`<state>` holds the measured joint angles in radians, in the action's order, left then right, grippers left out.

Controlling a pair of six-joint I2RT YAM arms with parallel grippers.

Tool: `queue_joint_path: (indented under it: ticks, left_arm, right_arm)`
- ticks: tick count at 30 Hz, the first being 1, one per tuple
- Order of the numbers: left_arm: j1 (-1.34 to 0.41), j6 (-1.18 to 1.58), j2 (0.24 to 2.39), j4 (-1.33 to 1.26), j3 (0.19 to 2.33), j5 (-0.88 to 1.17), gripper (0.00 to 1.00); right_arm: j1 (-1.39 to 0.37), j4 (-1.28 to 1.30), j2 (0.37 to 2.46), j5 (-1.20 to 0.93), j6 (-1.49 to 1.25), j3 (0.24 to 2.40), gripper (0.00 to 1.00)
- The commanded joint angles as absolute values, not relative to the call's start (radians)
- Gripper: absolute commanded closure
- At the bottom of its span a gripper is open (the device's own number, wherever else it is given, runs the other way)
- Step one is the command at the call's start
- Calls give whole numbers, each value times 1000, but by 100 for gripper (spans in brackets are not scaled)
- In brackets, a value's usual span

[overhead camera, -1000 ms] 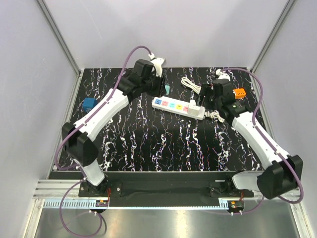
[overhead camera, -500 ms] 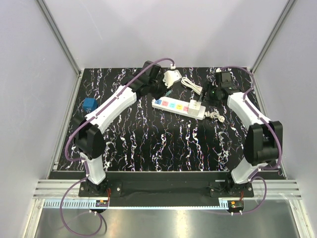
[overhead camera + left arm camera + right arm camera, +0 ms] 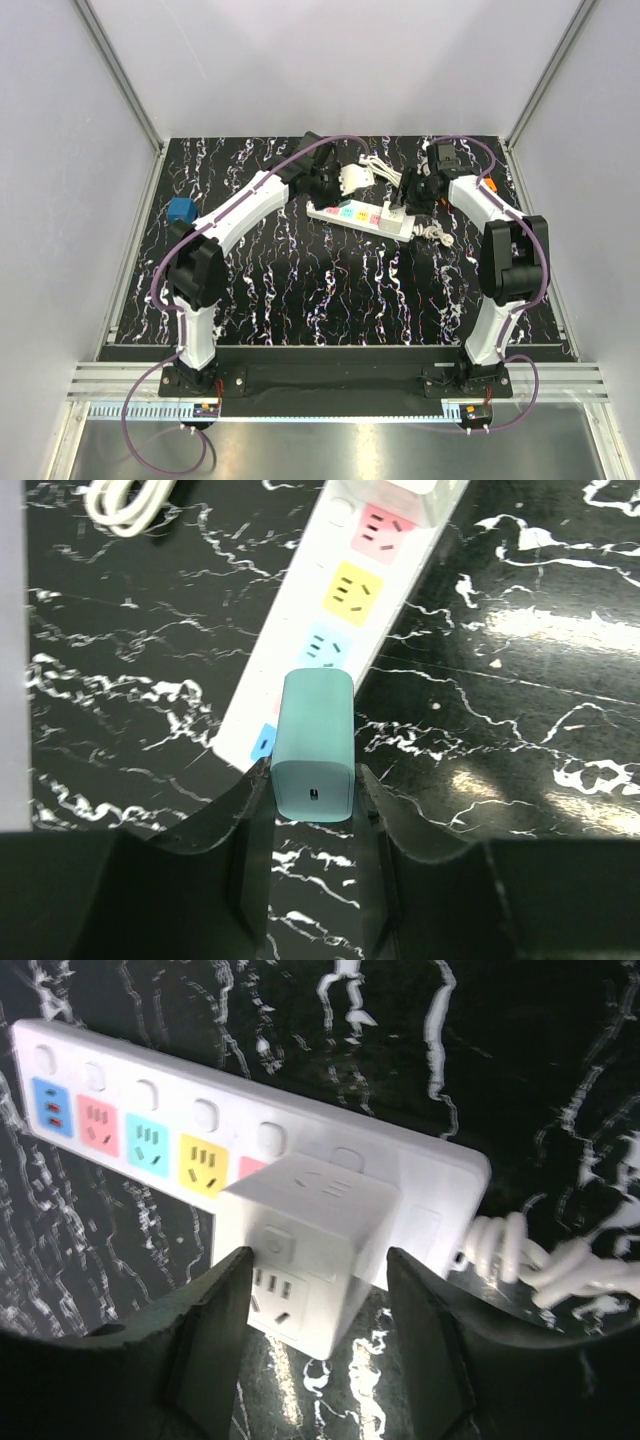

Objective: Insert the plug

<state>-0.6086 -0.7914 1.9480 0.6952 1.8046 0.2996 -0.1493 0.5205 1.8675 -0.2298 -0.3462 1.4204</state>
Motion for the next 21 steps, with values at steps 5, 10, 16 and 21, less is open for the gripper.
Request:
queue_joint_path:
  ticks: [5,10,16,21]
  left_arm:
    - [-612,-807,1957,727,1871,399,100]
    - [-612,-813,1933,729,1830,396,100]
    - [-609,-821,1882,739,1801,361,100]
    - [-594,-830,1874,758,1779,350,100]
  right_arm:
    - [-146,531,1928,-417,-238,1463,44]
    - [-155,531,1959,-509,-157,1473,48]
    - [-202,543,1997,-601,-55,1509,51]
    - [-227,554,2017,-600,-28,1517,52]
